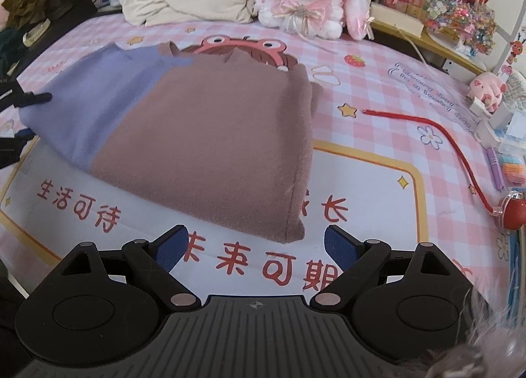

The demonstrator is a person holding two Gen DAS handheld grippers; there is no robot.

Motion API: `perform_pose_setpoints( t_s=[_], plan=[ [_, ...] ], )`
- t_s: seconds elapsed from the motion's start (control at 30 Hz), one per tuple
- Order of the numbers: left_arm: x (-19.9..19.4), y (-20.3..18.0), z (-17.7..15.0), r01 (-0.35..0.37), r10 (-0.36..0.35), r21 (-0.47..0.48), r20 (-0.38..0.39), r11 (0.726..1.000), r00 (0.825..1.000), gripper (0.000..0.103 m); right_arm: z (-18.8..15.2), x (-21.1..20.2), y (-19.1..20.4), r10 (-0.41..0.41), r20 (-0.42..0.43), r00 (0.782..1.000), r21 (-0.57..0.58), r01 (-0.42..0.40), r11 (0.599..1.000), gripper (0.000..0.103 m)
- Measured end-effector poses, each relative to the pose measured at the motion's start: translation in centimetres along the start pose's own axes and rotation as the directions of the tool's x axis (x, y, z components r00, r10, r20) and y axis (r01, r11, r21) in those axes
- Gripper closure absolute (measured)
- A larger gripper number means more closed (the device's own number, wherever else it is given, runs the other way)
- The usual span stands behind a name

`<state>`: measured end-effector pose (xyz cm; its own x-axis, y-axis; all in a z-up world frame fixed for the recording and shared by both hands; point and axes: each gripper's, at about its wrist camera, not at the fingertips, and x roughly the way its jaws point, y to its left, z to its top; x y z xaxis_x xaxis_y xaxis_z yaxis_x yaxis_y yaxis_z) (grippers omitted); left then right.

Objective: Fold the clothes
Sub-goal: 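Grasp the mauve side edge with the right gripper while the left gripper holds lavender edge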

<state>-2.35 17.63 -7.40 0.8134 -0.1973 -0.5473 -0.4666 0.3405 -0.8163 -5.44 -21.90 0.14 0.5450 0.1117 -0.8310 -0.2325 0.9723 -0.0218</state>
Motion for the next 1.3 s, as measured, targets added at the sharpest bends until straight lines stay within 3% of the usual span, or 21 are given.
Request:
perform_pose_setpoints(
  t_s=[0.07,0.1,0.23,0.3,0.37,0.4,0.43,0.57,0.67,0.87,1.0,1.1,1.13,1.17,1.27,1.3],
  plan=[
    [0.0,-0.1,0.0,-0.007,0.007,0.016,0.002,1.000,1.000,0.068,0.1,-0.2,-0.1,-0.005,0.013,1.000,0.010,0.005,1.000,0.013],
    [0.0,-0.2,0.0,-0.012,0.012,0.025,0.003,1.000,1.000,0.075,0.1,-0.2,-0.1,-0.007,0.016,1.000,0.015,0.007,1.000,0.013],
    [-0.6,-1.8,-0.3,-0.050,0.050,0.179,0.004,0.983,0.999,0.090,0.4,-0.4,-0.2,-0.018,0.040,0.999,0.039,0.017,0.999,0.013],
    [-1.9,-4.3,-1.4,-0.017,0.004,0.378,0.036,0.925,0.999,0.090,0.7,-0.4,-0.4,-0.019,0.047,0.999,0.054,0.017,0.998,0.013],
    [-3.0,-6.9,-2.8,0.001,-0.038,0.571,0.053,0.821,0.998,0.089,0.8,-0.3,-0.5,-0.015,0.051,0.999,0.061,0.012,0.998,0.013],
    [-3.1,-7.5,-3.3,-0.001,-0.039,0.621,0.051,0.784,0.998,0.089,0.9,-0.3,-0.5,-0.012,0.053,0.999,0.064,0.009,0.998,0.013],
    [-2.9,-7.5,-3.4,-0.008,-0.028,0.626,0.048,0.779,0.998,0.088,1.0,-0.2,-0.6,-0.009,0.054,0.998,0.066,0.006,0.998,0.013],
    [-1.3,-4.1,-1.1,-0.032,0.033,0.391,0.003,0.920,0.999,0.081,1.3,-0.2,-0.8,-0.004,0.067,0.998,0.070,-0.001,0.998,0.013],
    [-0.5,-2.0,-0.1,-0.033,0.042,0.268,-0.026,0.963,0.999,0.077,1.4,-0.3,-1.3,-0.007,0.076,0.997,0.078,0.001,0.997,0.013],
    [0.5,-1.6,-0.7,-0.044,0.046,0.207,-0.003,0.977,0.999,0.073,1.8,-0.1,-2.9,-0.002,0.085,0.996,0.110,-0.008,0.994,0.014],
    [0.5,-1.6,-1.0,-0.042,0.040,0.190,0.013,0.981,0.999,0.076,2.6,0.9,-4.3,0.029,0.087,0.996,0.128,-0.040,0.991,0.014],
    [0.2,-1.4,-1.2,-0.052,0.050,0.192,0.018,0.980,0.999,0.083,2.6,1.6,-4.8,0.095,0.058,0.994,0.127,-0.102,0.987,0.019],
    [0.1,-1.3,-1.4,-0.055,0.052,0.186,0.022,0.981,0.998,0.084,2.6,1.9,-5.0,0.119,0.047,0.992,0.126,-0.124,0.984,0.031],
    [0.0,-1.2,-1.6,-0.057,0.053,0.181,0.025,0.982,0.998,0.085,2.6,2.1,-5.1,0.143,0.036,0.989,0.126,-0.146,0.981,0.050],
    [-0.8,-1.0,-2.0,-0.063,0.057,0.171,0.039,0.983,0.998,0.086,2.5,2.8,-5.5,0.213,0.002,0.977,0.125,-0.212,0.969,0.079],
    [-1.1,-0.9,-2.2,-0.068,0.061,0.170,0.046,0.983,0.997,0.087,2.5,3.0,-5.6,0.237,-0.009,0.972,0.126,-0.234,0.964,0.080]
  ],
)
